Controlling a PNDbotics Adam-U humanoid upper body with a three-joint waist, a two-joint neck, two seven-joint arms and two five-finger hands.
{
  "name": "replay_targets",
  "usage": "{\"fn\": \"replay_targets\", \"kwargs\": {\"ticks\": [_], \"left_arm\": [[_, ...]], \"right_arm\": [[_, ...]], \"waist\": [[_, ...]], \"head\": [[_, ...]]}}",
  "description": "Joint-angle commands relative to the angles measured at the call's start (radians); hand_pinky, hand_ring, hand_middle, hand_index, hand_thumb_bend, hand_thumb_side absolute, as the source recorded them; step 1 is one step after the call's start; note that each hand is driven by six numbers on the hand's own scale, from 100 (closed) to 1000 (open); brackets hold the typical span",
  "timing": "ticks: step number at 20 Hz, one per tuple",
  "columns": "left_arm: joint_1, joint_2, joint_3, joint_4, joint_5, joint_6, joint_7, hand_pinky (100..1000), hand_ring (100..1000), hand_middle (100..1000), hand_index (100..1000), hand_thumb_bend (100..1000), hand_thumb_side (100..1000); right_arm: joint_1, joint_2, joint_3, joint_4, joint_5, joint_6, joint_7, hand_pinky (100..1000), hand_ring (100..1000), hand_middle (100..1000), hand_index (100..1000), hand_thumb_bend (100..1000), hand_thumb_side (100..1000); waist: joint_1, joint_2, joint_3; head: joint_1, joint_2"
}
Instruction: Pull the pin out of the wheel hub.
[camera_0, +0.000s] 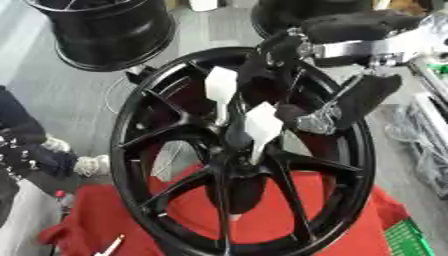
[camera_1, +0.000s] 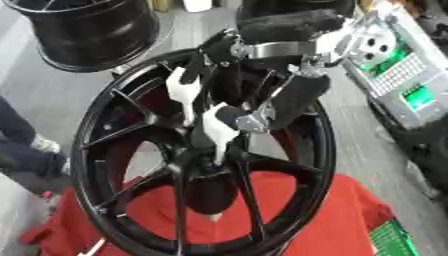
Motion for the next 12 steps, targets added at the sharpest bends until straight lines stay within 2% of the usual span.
{"fn": "replay_targets", "kwargs": {"ticks": [1, 12], "left_arm": [[-0.006, 0.011, 0.001, -0.012, -0.002, -0.002, -0.006, 594, 482, 618, 786, 246, 864], [-0.007, 0.01, 0.002, -0.012, -0.006, -0.002, -0.01, 594, 483, 619, 787, 245, 865]], "right_arm": [[-0.011, -0.001, -0.001, 0.023, 0.046, -0.021, 0.007, 535, 480, 799, 887, 100, 489], [-0.001, 0.002, 0.018, 0.044, 0.142, -0.069, 0.051, 513, 454, 770, 871, 100, 635]], "waist": [[0.002, -0.014, 0.002], [0.0, -0.014, 0.0]], "head": [[-0.002, 0.001], [0.001, 0.005]]}}
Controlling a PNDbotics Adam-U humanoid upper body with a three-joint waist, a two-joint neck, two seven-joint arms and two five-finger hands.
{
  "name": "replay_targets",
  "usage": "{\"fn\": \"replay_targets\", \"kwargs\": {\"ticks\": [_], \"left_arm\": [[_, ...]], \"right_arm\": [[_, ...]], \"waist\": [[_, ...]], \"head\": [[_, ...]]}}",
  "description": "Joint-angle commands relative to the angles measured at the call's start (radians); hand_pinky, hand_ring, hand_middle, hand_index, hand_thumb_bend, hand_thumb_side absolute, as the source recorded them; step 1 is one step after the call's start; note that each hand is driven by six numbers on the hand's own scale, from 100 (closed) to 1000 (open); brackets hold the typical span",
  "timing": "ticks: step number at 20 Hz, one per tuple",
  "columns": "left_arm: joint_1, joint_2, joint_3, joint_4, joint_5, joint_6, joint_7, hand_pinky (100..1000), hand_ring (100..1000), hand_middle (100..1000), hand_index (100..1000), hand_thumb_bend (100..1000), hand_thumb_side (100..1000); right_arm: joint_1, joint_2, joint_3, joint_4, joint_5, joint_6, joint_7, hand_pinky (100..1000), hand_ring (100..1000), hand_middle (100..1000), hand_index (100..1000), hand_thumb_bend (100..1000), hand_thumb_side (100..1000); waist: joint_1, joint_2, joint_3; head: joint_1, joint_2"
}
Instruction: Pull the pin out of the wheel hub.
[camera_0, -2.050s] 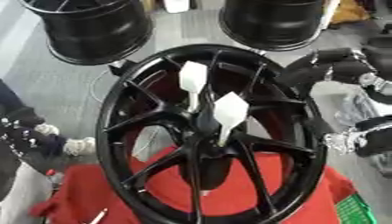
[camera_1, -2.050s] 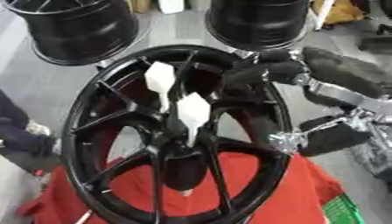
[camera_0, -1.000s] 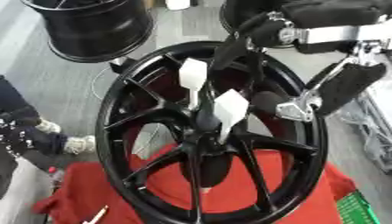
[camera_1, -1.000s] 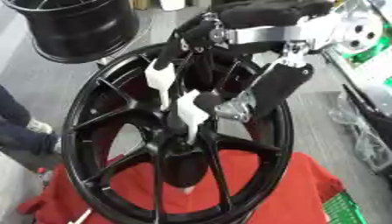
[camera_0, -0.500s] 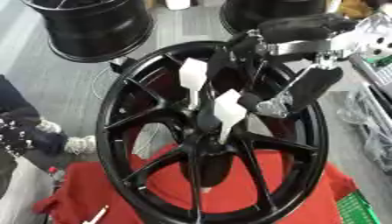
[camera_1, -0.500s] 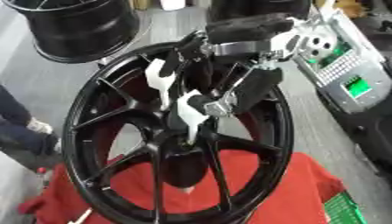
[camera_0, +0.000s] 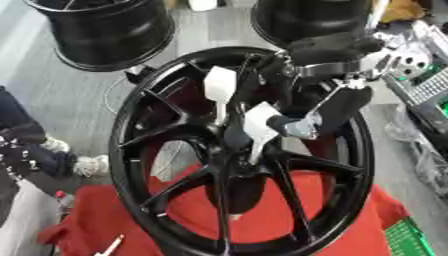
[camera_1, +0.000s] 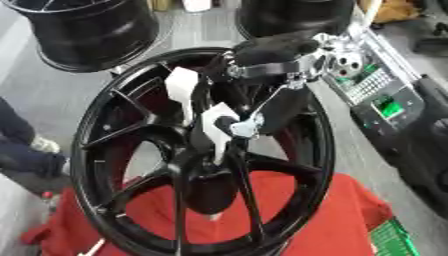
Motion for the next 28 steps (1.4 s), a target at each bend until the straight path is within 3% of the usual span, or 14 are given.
{"fn": "replay_targets", "kwargs": {"ticks": [1, 9, 12, 15, 17, 19, 28], "left_arm": [[-0.006, 0.011, 0.002, -0.012, -0.003, -0.001, -0.004, 594, 483, 619, 787, 245, 866], [-0.006, 0.01, 0.004, -0.012, -0.005, -0.001, -0.005, 594, 483, 620, 787, 244, 866], [-0.006, 0.01, 0.003, -0.012, -0.005, -0.001, -0.005, 593, 483, 620, 787, 244, 866], [-0.006, 0.009, 0.004, -0.012, -0.006, -0.002, -0.005, 593, 483, 620, 787, 244, 866], [-0.006, 0.009, 0.004, -0.012, -0.005, -0.003, -0.005, 593, 483, 620, 787, 243, 866], [-0.006, 0.009, 0.005, -0.012, -0.005, -0.003, -0.005, 593, 484, 620, 787, 243, 866], [-0.007, 0.008, 0.005, -0.013, -0.005, -0.004, -0.005, 593, 484, 619, 787, 243, 867]], "right_arm": [[-0.013, -0.013, -0.002, -0.004, 0.026, -0.029, 0.026, 510, 450, 766, 869, 100, 642], [-0.004, -0.015, 0.013, 0.017, 0.095, -0.06, 0.028, 505, 439, 738, 867, 100, 726], [0.002, -0.013, 0.018, 0.033, 0.119, -0.077, 0.028, 502, 435, 736, 866, 100, 709], [0.005, -0.013, 0.021, 0.047, 0.135, -0.092, 0.028, 498, 432, 735, 866, 100, 605], [0.009, -0.013, 0.022, 0.055, 0.142, -0.102, 0.028, 496, 431, 732, 866, 100, 424], [0.011, -0.013, 0.025, 0.065, 0.151, -0.112, 0.028, 494, 429, 729, 868, 100, 313], [0.016, -0.009, 0.024, 0.093, 0.166, -0.135, 0.028, 470, 411, 688, 852, 100, 312]], "waist": [[0.0, -0.014, 0.0], [-0.001, -0.014, 0.0], [-0.001, -0.013, 0.0], [0.0, -0.013, -0.001], [0.0, -0.013, -0.001], [0.001, -0.012, -0.001], [0.001, -0.011, -0.001]], "head": [[0.002, 0.004], [0.004, 0.004], [0.004, 0.005], [0.005, 0.006], [0.005, 0.006], [0.005, 0.006], [0.004, 0.005]]}}
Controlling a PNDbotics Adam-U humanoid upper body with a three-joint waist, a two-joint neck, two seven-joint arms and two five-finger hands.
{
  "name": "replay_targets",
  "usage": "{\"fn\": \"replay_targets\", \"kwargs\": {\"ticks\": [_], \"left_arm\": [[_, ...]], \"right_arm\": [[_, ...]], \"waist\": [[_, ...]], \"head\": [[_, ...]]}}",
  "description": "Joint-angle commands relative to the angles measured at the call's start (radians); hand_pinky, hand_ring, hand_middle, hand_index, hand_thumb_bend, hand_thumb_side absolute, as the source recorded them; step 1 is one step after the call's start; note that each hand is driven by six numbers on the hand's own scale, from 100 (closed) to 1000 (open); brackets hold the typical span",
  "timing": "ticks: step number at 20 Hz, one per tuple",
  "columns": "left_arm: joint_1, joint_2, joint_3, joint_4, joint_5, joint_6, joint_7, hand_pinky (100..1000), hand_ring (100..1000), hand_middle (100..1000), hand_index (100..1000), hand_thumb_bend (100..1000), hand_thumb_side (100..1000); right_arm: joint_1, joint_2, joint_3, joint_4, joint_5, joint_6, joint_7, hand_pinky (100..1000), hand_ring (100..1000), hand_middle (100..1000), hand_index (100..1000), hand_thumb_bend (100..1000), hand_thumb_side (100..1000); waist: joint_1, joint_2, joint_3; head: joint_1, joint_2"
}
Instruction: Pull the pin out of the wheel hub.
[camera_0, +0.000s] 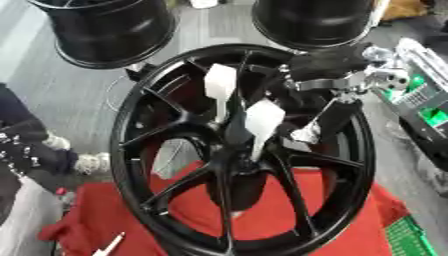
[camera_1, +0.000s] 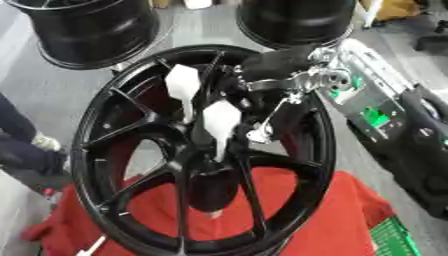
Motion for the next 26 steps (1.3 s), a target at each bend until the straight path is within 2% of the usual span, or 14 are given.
{"fn": "replay_targets", "kwargs": {"ticks": [1, 4, 8, 10, 11, 13, 17, 20, 21, 22, 26], "left_arm": [[-0.007, 0.009, 0.005, -0.013, -0.003, -0.002, -0.002, 593, 484, 619, 787, 243, 867], [-0.007, 0.008, 0.005, -0.013, -0.003, -0.001, -0.002, 593, 484, 619, 787, 242, 867], [-0.009, 0.009, 0.005, -0.012, -0.002, 0.0, -0.003, 593, 484, 619, 787, 243, 867], [-0.009, 0.009, 0.004, -0.012, -0.001, 0.0, -0.003, 593, 484, 619, 787, 243, 867], [-0.01, 0.009, 0.004, -0.012, -0.001, 0.0, -0.003, 593, 484, 619, 787, 243, 867], [-0.011, 0.01, 0.003, -0.012, 0.0, 0.001, -0.004, 593, 484, 618, 787, 243, 867], [-0.014, 0.01, 0.002, -0.012, 0.0, 0.001, -0.006, 593, 484, 618, 787, 243, 867], [-0.015, 0.011, 0.001, -0.011, 0.0, 0.002, -0.008, 593, 483, 618, 787, 243, 867], [-0.016, 0.011, 0.001, -0.011, 0.0, 0.003, -0.008, 593, 483, 618, 787, 243, 873], [-0.016, 0.011, 0.0, -0.011, 0.0, 0.003, -0.008, 593, 483, 618, 787, 244, 867], [-0.017, 0.013, 0.001, -0.01, 0.0, 0.005, -0.008, 593, 483, 618, 787, 245, 866]], "right_arm": [[-0.01, -0.008, -0.007, 0.014, 0.014, -0.082, 0.08, 459, 403, 669, 837, 100, 310], [-0.008, -0.002, -0.01, 0.022, -0.004, -0.077, 0.08, 429, 382, 611, 780, 100, 300], [-0.009, 0.006, -0.012, 0.028, -0.052, -0.061, 0.08, 412, 374, 581, 706, 100, 284], [-0.01, 0.009, -0.01, 0.03, -0.075, -0.053, 0.08, 406, 372, 572, 682, 100, 298], [-0.011, 0.012, -0.009, 0.031, -0.087, -0.048, 0.08, 403, 369, 557, 656, 100, 335], [-0.014, 0.017, -0.009, 0.037, -0.11, -0.038, 0.08, 395, 363, 533, 621, 100, 305], [-0.021, 0.025, -0.014, 0.059, -0.169, -0.014, 0.08, 370, 347, 471, 510, 100, 337], [-0.029, 0.027, -0.022, 0.071, -0.215, 0.005, 0.08, 358, 340, 442, 444, 100, 324], [-0.031, 0.027, -0.025, 0.073, -0.23, 0.011, 0.08, 358, 339, 438, 432, 100, 398], [-0.034, 0.025, -0.029, 0.074, -0.245, 0.018, 0.08, 358, 339, 435, 423, 100, 314], [-0.044, 0.014, -0.051, 0.074, -0.307, 0.046, 0.08, 350, 338, 417, 384, 100, 295]], "waist": [[0.001, -0.011, 0.001], [0.0, -0.011, 0.002], [0.0, -0.011, 0.002], [0.0, -0.011, 0.003], [-0.001, -0.011, 0.004], [-0.001, -0.01, 0.006], [-0.002, -0.009, 0.011], [-0.004, -0.008, 0.014], [-0.005, -0.008, 0.015], [-0.005, -0.008, 0.016], [-0.009, -0.01, 0.017]], "head": [[0.0, -0.001], [0.0, -0.001], [-0.001, -0.001], [-0.002, -0.001], [-0.002, 0.0], [-0.004, 0.0], [-0.007, 0.0], [-0.009, 0.0], [-0.009, 0.0], [-0.009, 0.0], [-0.009, 0.001]]}}
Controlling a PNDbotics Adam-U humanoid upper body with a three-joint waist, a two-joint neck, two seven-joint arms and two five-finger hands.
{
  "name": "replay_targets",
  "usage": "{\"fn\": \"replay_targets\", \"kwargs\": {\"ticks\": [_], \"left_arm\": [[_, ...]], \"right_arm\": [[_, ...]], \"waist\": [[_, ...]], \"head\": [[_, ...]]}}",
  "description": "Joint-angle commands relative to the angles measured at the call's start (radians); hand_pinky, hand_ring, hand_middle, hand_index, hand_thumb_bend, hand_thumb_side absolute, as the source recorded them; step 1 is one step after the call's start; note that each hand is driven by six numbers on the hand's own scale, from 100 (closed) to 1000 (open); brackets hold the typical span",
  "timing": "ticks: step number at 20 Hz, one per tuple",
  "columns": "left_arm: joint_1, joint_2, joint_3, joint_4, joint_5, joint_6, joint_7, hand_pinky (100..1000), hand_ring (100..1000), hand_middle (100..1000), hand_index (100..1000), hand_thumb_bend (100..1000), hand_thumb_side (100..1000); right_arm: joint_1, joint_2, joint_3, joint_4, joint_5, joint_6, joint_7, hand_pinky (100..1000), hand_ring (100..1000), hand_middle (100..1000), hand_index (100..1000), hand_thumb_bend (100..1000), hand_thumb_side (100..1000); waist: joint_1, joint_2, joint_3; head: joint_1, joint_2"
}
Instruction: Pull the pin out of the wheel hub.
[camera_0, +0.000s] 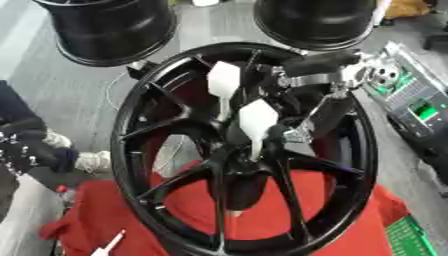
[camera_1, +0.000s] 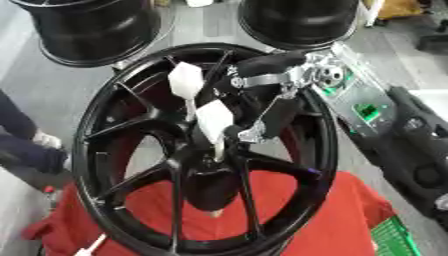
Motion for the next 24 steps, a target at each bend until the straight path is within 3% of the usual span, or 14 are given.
{"fn": "replay_targets", "kwargs": {"ticks": [1, 6, 13, 16, 20, 24], "left_arm": [[-0.008, 0.014, 0.001, -0.01, 0.0, 0.001, -0.003, 593, 483, 618, 787, 245, 866], [-0.006, 0.016, 0.002, -0.009, 0.0, 0.005, -0.002, 593, 483, 618, 787, 247, 865], [0.003, 0.025, 0.005, -0.007, -0.003, 0.008, 0.0, 593, 482, 617, 787, 247, 865], [0.007, 0.031, 0.009, -0.007, -0.005, 0.01, 0.004, 593, 482, 617, 787, 248, 865], [0.014, 0.04, 0.018, -0.008, -0.008, 0.012, 0.014, 593, 482, 617, 786, 250, 865], [0.014, 0.046, 0.024, -0.009, -0.012, 0.018, 0.02, 593, 482, 617, 786, 251, 865]], "right_arm": [[-0.03, -0.025, -0.035, -0.005, -0.058, -0.001, 0.024, 345, 336, 401, 372, 100, 287], [-0.043, -0.056, -0.073, -0.009, -0.156, 0.045, 0.024, 320, 323, 327, 312, 100, 202], [-0.086, -0.144, -0.167, -0.005, -0.342, 0.106, -0.021, 297, 316, 278, 281, 100, 204], [-0.092, -0.21, -0.222, 0.003, -0.425, 0.116, -0.068, 296, 316, 273, 279, 100, 217], [-0.041, -0.332, -0.31, 0.002, -0.51, 0.109, -0.148, 297, 318, 271, 279, 100, 246], [0.07, -0.455, -0.413, 0.028, -0.567, 0.091, -0.241, 298, 320, 272, 281, 100, 277]], "waist": [[-0.002, -0.017, 0.003], [-0.006, -0.022, 0.0], [-0.017, -0.034, -0.008], [-0.025, -0.041, -0.015], [-0.037, -0.046, -0.031], [-0.047, -0.047, -0.045]], "head": [[0.0, 0.002], [0.006, 0.005], [0.019, 0.011], [0.032, 0.013], [0.057, 0.013], [0.073, 0.012]]}}
